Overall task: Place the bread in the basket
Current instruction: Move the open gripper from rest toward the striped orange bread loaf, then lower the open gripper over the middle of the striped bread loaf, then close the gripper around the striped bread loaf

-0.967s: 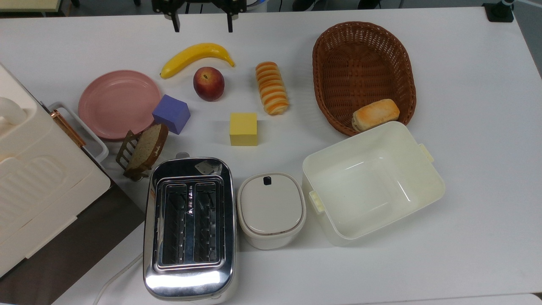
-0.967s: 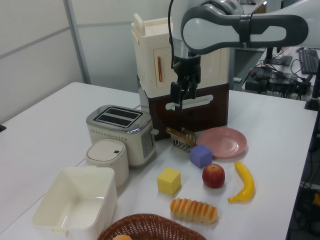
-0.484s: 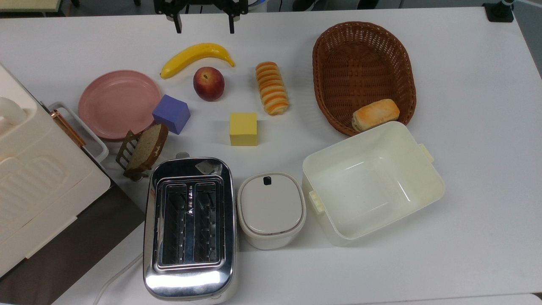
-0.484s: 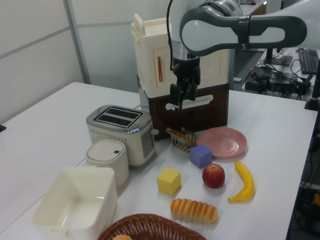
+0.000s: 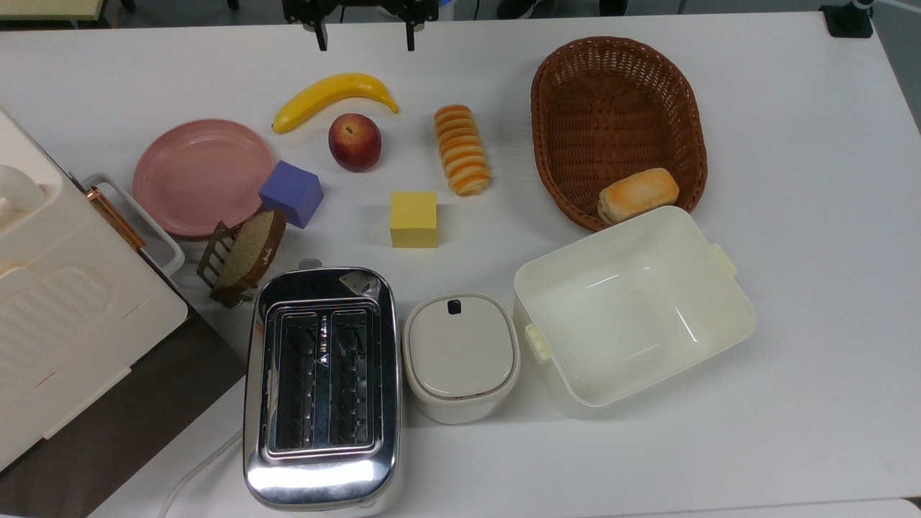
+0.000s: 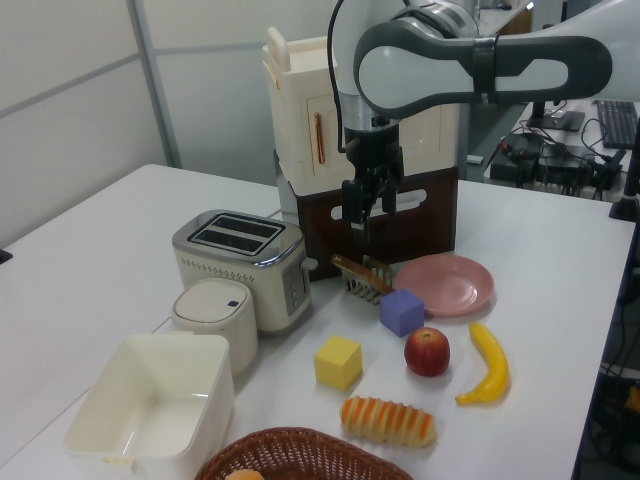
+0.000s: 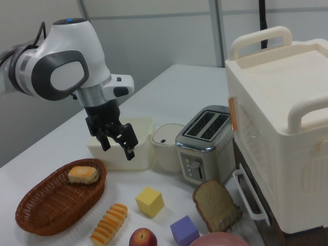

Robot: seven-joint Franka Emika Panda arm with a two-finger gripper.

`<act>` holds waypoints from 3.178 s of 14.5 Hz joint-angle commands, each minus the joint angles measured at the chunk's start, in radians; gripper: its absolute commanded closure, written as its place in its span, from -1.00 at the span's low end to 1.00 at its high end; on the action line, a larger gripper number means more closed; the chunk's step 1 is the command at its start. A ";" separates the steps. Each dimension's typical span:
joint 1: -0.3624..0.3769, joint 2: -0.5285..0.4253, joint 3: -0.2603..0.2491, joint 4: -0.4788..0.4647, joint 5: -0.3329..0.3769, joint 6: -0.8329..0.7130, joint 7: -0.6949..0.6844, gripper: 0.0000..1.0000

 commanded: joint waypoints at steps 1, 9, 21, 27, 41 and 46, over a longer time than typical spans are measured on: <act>0.038 -0.031 0.004 -0.076 0.003 -0.014 0.024 -1.00; 0.082 -0.200 0.035 -0.403 0.005 0.220 0.039 -1.00; 0.197 -0.147 0.034 -0.601 0.002 0.525 0.099 -1.00; 0.199 -0.087 0.032 -0.599 0.002 0.568 0.099 -1.00; 0.199 0.024 0.032 -0.592 -0.041 0.653 0.097 -1.00; 0.194 0.036 0.032 -0.592 -0.043 0.691 0.097 -1.00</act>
